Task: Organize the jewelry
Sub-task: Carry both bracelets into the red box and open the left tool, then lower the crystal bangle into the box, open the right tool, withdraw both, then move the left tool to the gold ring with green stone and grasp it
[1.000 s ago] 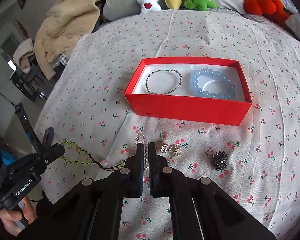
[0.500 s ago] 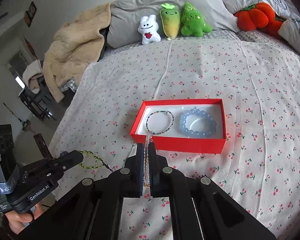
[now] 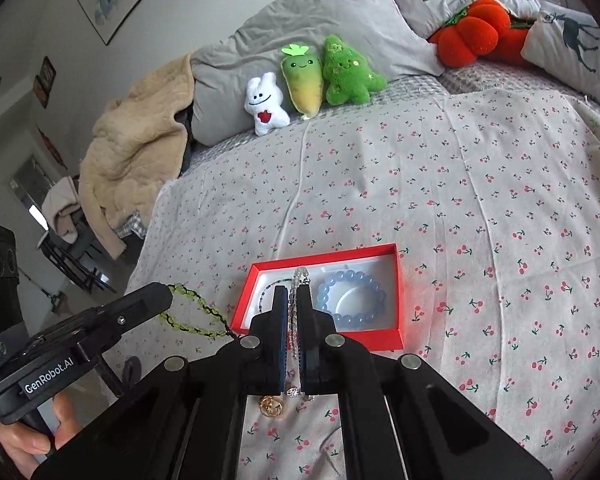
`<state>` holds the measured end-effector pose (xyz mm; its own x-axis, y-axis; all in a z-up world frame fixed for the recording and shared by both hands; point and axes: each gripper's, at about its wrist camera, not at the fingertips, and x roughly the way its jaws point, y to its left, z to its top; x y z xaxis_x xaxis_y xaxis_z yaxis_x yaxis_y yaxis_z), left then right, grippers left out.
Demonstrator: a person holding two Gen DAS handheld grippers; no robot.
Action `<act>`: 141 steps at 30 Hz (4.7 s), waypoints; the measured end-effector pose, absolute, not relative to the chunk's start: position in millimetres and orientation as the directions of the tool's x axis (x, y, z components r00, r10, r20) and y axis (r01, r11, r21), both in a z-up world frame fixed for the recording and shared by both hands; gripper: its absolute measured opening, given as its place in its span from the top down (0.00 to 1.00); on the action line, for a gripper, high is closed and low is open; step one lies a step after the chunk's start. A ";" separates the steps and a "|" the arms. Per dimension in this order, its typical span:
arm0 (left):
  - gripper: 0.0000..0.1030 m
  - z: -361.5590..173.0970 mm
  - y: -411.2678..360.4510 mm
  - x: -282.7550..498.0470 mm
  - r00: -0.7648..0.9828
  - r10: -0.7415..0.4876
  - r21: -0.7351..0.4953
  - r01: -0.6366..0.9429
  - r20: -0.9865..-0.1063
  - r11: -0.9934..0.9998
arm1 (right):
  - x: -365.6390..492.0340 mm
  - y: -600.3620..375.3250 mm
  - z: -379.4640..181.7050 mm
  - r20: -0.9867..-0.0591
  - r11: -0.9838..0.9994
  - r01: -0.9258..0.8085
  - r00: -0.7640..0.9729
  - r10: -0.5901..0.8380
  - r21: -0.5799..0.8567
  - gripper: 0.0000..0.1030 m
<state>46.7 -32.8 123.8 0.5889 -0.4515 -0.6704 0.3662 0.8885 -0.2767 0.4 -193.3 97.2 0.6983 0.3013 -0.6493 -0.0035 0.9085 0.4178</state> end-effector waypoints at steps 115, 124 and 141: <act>0.00 -53.6 1.6 -16.1 0.507 -0.117 0.037 0.284 -0.854 0.958 | -48.6 -175.3 -46.7 -0.929 0.998 -0.002 0.364 -0.062 -0.067 0.00; 0.00 -52.2 -3.8 -8.4 0.492 -0.119 0.047 0.311 -0.862 0.949 | -43.8 -179.6 -51.3 -0.935 0.998 -0.024 0.351 -0.045 -0.057 0.00; 0.34 -42.9 -27.7 -9.5 0.510 -0.361 -0.019 0.558 -0.781 0.830 | -36.3 -178.4 -38.4 -0.922 0.998 -0.068 0.386 0.023 -0.004 0.00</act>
<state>-9.5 -27.7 -42.9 0.5100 -0.3612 -0.7807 0.5578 0.8298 -0.0195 -36.3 -178.4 -38.4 0.3857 0.0226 -0.9223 -0.0676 0.9977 -0.0038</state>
